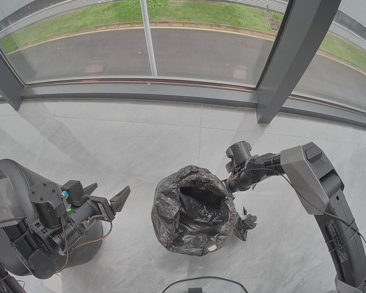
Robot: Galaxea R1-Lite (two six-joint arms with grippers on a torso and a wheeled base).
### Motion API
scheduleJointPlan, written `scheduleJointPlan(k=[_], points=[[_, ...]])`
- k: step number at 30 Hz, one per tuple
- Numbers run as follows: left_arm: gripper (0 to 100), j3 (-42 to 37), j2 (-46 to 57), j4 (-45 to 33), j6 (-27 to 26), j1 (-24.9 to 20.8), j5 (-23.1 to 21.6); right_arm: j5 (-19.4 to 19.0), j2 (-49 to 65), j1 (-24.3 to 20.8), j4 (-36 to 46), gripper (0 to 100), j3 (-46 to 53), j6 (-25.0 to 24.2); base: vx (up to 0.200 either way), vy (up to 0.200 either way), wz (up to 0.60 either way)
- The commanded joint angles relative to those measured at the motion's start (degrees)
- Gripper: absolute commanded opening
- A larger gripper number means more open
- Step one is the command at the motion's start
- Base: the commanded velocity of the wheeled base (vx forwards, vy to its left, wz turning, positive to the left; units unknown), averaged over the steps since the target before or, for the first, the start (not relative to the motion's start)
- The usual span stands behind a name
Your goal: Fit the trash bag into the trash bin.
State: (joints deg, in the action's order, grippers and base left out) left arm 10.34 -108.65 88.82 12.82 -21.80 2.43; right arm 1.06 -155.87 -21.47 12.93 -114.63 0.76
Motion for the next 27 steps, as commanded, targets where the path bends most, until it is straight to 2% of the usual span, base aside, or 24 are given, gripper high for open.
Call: scheduleJointPlan(k=[1, 27], points=[[100, 0.03, -0.33, 0.04, 0.01, 0.00, 0.04, 0.08, -0.31, 0.02, 1.57, 100, 0.04, 0.04, 0.000, 0.000, 0.00], [100, 0.30, -1.21, 0.12, 0.36, 0.00, 0.04, 0.08, -5.67, 1.16, 3.15, 100, 0.04, -0.32, 0.000, 0.000, 0.00]])
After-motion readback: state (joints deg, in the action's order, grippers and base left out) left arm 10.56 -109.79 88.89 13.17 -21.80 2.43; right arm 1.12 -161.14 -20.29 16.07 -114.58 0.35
